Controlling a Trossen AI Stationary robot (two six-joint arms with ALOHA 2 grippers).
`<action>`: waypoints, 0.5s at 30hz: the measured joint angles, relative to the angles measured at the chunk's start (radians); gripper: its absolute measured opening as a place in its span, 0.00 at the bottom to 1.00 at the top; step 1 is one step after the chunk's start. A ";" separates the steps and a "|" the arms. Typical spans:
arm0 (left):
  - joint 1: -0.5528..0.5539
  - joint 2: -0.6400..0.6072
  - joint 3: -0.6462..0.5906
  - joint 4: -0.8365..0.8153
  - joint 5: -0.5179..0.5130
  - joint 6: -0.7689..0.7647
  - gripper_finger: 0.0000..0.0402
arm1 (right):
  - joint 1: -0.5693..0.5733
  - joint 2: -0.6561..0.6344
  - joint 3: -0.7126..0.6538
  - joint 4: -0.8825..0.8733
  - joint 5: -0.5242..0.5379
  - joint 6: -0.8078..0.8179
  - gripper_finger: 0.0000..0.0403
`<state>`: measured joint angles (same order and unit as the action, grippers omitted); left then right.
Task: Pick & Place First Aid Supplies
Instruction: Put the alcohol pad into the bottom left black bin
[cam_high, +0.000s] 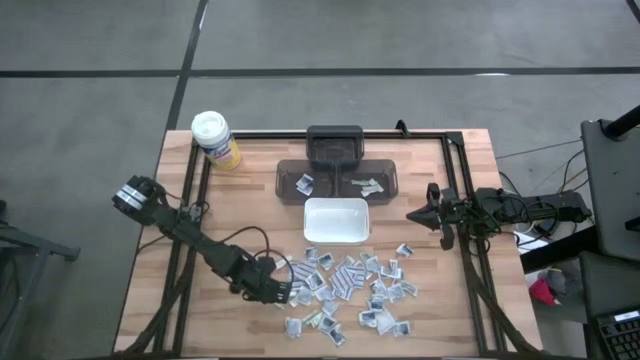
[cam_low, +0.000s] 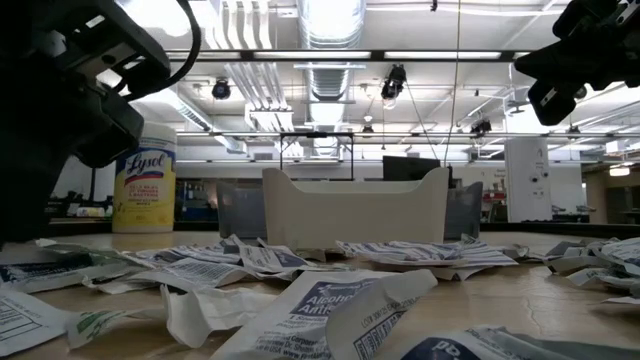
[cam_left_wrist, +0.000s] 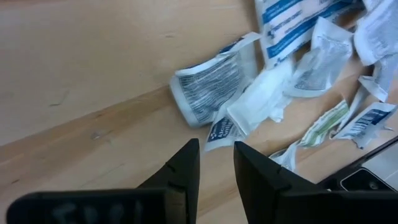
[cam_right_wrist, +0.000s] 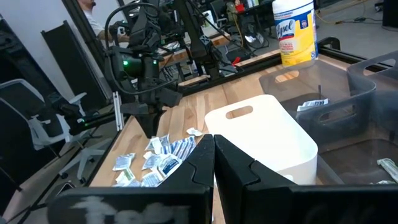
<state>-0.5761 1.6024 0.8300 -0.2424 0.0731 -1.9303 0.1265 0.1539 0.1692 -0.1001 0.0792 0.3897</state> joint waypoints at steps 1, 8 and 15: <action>-0.002 0.000 -0.002 -0.001 0.008 -0.005 0.23 | 0.000 0.000 0.000 0.000 0.000 0.000 0.02; -0.023 0.000 -0.018 0.011 0.021 -0.037 0.23 | 0.000 0.000 0.000 0.000 0.000 0.000 0.02; -0.024 0.000 -0.018 0.014 0.012 -0.037 0.23 | 0.000 0.000 0.000 0.000 0.000 0.000 0.02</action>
<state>-0.5999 1.6024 0.8124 -0.2287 0.0848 -1.9675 0.1264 0.1539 0.1692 -0.1002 0.0792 0.3897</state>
